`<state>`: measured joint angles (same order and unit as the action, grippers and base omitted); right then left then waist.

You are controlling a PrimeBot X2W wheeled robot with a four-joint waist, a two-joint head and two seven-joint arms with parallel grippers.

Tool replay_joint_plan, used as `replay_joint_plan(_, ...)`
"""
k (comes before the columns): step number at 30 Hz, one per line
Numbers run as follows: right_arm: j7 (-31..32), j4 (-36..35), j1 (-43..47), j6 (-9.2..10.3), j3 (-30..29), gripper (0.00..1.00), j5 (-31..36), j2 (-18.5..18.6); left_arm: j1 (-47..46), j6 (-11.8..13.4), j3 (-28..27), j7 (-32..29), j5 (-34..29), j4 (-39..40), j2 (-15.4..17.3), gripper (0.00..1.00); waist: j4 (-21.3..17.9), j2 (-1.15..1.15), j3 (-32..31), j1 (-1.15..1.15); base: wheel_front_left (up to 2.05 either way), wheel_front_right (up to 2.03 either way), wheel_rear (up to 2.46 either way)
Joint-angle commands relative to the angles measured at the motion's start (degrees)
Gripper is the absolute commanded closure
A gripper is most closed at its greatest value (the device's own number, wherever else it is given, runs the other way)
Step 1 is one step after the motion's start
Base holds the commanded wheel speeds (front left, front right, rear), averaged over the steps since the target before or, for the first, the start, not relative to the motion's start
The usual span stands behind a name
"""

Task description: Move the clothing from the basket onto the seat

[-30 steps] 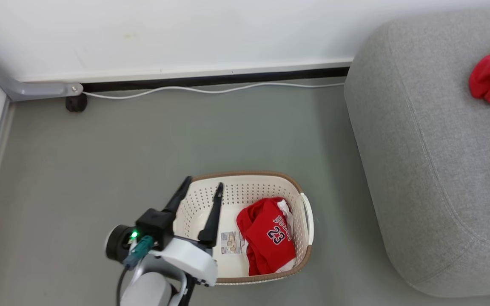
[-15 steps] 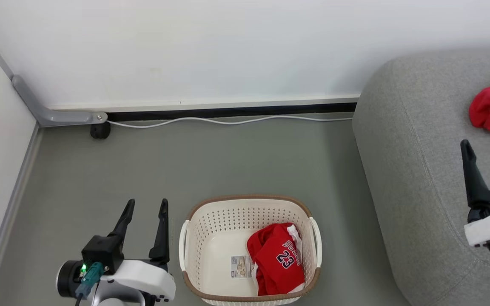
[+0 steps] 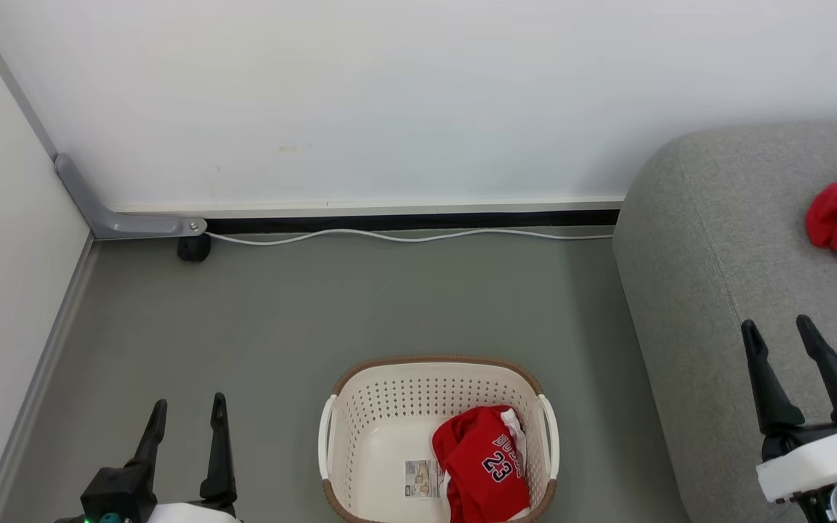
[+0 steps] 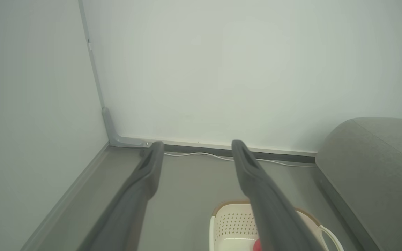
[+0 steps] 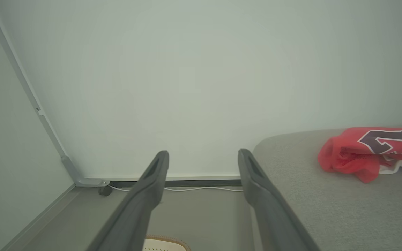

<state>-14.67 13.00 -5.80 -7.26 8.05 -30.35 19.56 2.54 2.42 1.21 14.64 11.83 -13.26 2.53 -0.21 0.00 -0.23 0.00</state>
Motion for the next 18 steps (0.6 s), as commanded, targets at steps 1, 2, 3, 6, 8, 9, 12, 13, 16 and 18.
replay_joint_plan(1,-0.33,-1.97,0.86,-0.23,1.31,0.0,1.51,0.79,-0.4,-0.03,-2.22,0.36,-0.88,2.12,0.35,0.0,0.22,0.0,-0.22,0.0,0.0,0.0,0.0)
replay_joint_plan(2,-0.33,-2.06,1.27,-0.23,1.38,0.0,2.04,0.66,-0.07,-0.08,-2.39,0.36,-0.94,2.19,0.35,0.0,0.29,0.0,-0.29,0.0,0.0,0.0,0.0)
replay_joint_plan(3,-0.33,-1.96,1.69,-0.23,1.42,0.0,2.51,0.48,0.25,-0.12,-2.41,0.36,-0.94,2.29,0.35,0.0,0.38,0.0,-0.34,0.0,0.0,0.0,0.0)
replay_joint_plan(6,-0.33,-1.42,2.53,-0.23,1.43,0.0,3.47,-0.1,0.92,0.0,-2.11,0.36,-0.78,2.52,0.35,0.0,0.64,0.0,-0.44,0.0,0.0,0.0,0.0)
replay_joint_plan(8,-0.33,-1.03,2.75,-0.23,1.28,0.0,3.88,-0.46,1.03,0.11,-1.99,0.36,-0.56,2.37,0.35,0.0,0.72,0.0,-0.48,0.0,0.0,0.0,0.0)
replay_joint_plan(9,-0.33,-0.74,2.79,-0.23,1.36,0.0,4.34,-0.45,1.04,0.12,-1.93,0.36,-0.56,2.3,0.35,0.0,0.73,0.0,-0.51,0.0,0.0,0.0,0.0)
replay_joint_plan(12,-0.33,0.0,2.7,-0.23,1.44,0.0,5.07,-0.6,1.0,0.12,-1.8,0.36,-0.61,2.11,0.35,0.0,0.7,0.0,-0.53,0.0,0.0,0.0,0.0)
replay_joint_plan(13,-0.33,0.21,2.63,-0.23,1.4,0.0,5.14,-0.72,0.97,0.12,-1.78,0.36,-0.6,2.07,0.35,0.0,0.66,0.0,-0.52,0.0,0.0,0.0,0.0)
replay_joint_plan(16,-0.33,0.47,2.47,-0.23,1.32,0.0,5.18,-0.82,0.98,0.21,-1.65,0.36,-0.57,2.06,0.35,0.0,0.54,0.0,-0.51,0.0,0.0,0.0,0.0)
replay_joint_plan(18,-0.33,0.63,2.32,-0.23,1.2,0.0,5.17,-0.88,1.04,0.38,-1.4,0.36,-0.55,2.18,0.35,0.0,0.39,0.0,-0.52,0.0,0.0,0.0,0.0)
